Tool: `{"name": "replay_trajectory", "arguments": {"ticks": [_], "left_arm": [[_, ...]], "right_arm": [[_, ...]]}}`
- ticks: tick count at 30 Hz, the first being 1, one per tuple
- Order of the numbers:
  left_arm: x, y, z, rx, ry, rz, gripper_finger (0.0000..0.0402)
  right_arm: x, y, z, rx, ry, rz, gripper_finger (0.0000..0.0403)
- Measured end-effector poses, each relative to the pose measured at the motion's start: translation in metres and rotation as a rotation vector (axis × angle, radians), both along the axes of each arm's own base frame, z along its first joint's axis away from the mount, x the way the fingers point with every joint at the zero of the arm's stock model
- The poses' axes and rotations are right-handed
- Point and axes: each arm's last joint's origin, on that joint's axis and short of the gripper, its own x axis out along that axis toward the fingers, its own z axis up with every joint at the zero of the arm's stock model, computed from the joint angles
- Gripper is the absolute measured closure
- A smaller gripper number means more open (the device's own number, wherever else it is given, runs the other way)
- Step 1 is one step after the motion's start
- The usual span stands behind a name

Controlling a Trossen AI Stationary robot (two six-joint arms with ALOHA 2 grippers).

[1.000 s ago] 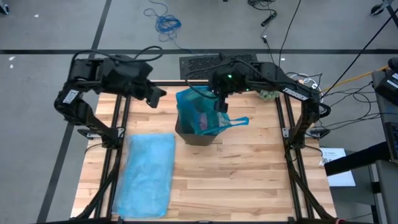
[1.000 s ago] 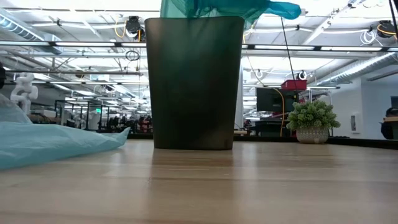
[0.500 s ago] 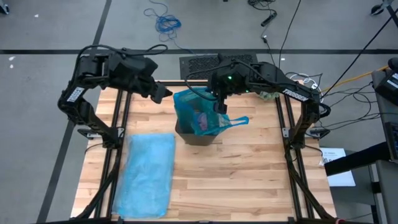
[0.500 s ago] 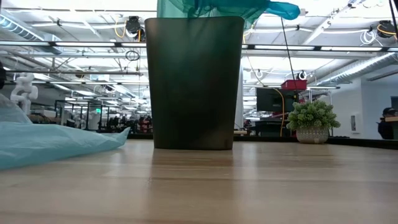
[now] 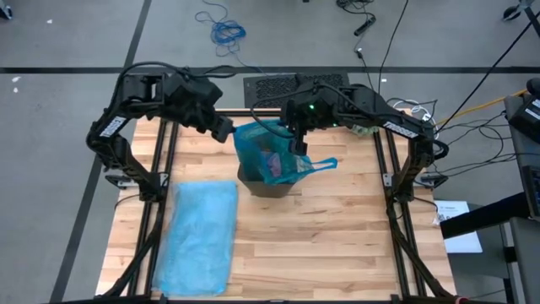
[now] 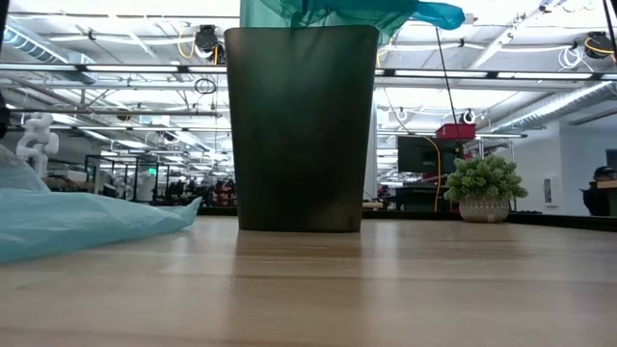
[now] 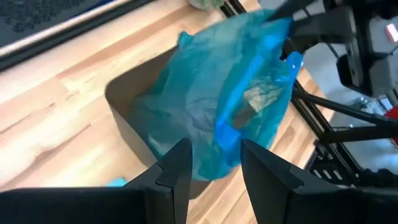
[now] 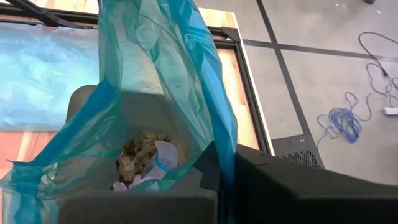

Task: Place trash/remove bag and relplace
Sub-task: Remove the trash bag from the trash bin

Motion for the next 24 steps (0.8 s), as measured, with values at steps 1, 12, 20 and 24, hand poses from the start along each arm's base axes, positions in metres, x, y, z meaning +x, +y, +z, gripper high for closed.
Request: {"name": "replay_trajectory", "arguments": {"ticks": [1, 12, 20, 24], "left_arm": [[0.000, 0.001, 0.000, 0.001, 0.000, 0.005, 0.0270], [0.006, 0.001, -0.001, -0.020, -0.011, -0.054, 0.0270], [0.013, 0.001, -0.005, -0.006, 0.005, -0.081, 0.0323], [0.011, 0.001, -0.003, -0.002, -0.011, -0.080, 0.0389]], "right_arm": [[0.000, 0.000, 0.000, 0.000, 0.000, 0.001, 0.0403], [0.000, 0.002, 0.000, -0.001, 0.000, 0.008, 0.0403], [0.000, 0.002, 0.000, -0.001, 0.001, 0.008, 0.0403], [0.000, 0.002, 0.000, -0.001, 0.001, 0.008, 0.0403]]}}
